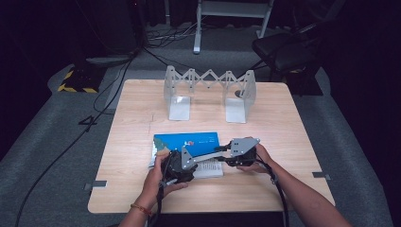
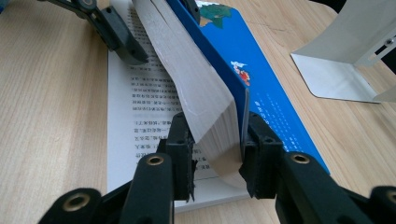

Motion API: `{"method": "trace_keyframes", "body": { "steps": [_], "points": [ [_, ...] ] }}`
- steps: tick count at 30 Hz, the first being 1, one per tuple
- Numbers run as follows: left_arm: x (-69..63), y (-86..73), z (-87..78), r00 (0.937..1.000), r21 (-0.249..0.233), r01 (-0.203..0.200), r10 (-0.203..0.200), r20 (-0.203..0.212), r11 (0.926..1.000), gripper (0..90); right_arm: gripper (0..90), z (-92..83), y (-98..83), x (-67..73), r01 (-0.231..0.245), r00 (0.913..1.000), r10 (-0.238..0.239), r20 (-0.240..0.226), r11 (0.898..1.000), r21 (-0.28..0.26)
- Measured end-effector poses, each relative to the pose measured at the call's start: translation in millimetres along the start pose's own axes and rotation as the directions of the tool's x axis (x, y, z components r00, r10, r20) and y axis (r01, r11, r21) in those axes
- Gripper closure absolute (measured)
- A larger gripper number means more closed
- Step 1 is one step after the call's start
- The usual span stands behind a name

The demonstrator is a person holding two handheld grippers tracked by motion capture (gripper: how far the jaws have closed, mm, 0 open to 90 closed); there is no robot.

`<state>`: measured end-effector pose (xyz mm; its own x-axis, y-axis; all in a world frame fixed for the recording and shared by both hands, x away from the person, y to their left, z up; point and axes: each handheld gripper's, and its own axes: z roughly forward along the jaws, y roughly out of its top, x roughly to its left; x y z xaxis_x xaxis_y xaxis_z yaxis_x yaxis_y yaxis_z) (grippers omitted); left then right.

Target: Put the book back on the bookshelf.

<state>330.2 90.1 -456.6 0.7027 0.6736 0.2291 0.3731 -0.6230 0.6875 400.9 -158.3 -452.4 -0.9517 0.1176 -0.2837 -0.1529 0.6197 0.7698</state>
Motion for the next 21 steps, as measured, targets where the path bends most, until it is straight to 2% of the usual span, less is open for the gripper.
{"method": "trace_keyframes", "body": {
  "steps": [2,4,7,11,13,17,18,21],
  "points": [
    [-1.0,1.2,0.5,1.0,-0.009,0.006,-0.006,-0.005,0.9999,39.6,67.3,-0.4,1.9,1.9,-0.008,0.9999,0.008,0.007,1.0,0.0],
    [-2.1,3.2,1.2,0.9999,-0.017,-0.006,0.006,-0.013,0.9998,42.1,67.7,-1.2,4.6,5.1,-0.005,1.0,0.004,0.007,1.0,0.008],
    [-5.0,5.5,2.1,0.9997,-0.017,-0.018,0.018,-0.015,0.9997,48.4,68.0,-1.6,6.6,8.3,0.001,1.0,-0.002,0.009,1.0,0.016],
    [-11.5,6.5,3.6,0.9963,-0.004,-0.084,0.084,-0.019,0.9965,62.7,67.7,-0.8,7.0,10.4,0.012,0.9998,-0.012,0.014,1.0,0.029],
    [-10.4,4.9,4.4,0.9961,-0.014,-0.088,0.088,-0.009,0.996,65.0,66.3,-0.6,6.4,10.4,0.005,0.9999,-0.006,0.015,1.0,0.028],
    [-5.5,-0.8,2.6,0.9984,-0.065,-0.055,0.056,0.006,0.9963,67.7,55.3,-6.2,3.6,4.9,-0.055,0.9985,0.055,-0.001,0.998,-0.022],
    [-4.8,-1.2,1.2,0.9988,-0.08,-0.049,0.049,0.0,0.9956,68.8,48.1,-10.0,1.4,1.5,-0.07,0.9975,0.071,0.007,0.997,-0.028],
    [2.5,-3.8,-3.8,1.0,-0.134,-0.001,0.002,0.006,0.991,73.0,42.5,-18.4,-9.9,-8.1,-0.124,0.992,0.124,0.021,0.992,-0.02]
  ]
}}
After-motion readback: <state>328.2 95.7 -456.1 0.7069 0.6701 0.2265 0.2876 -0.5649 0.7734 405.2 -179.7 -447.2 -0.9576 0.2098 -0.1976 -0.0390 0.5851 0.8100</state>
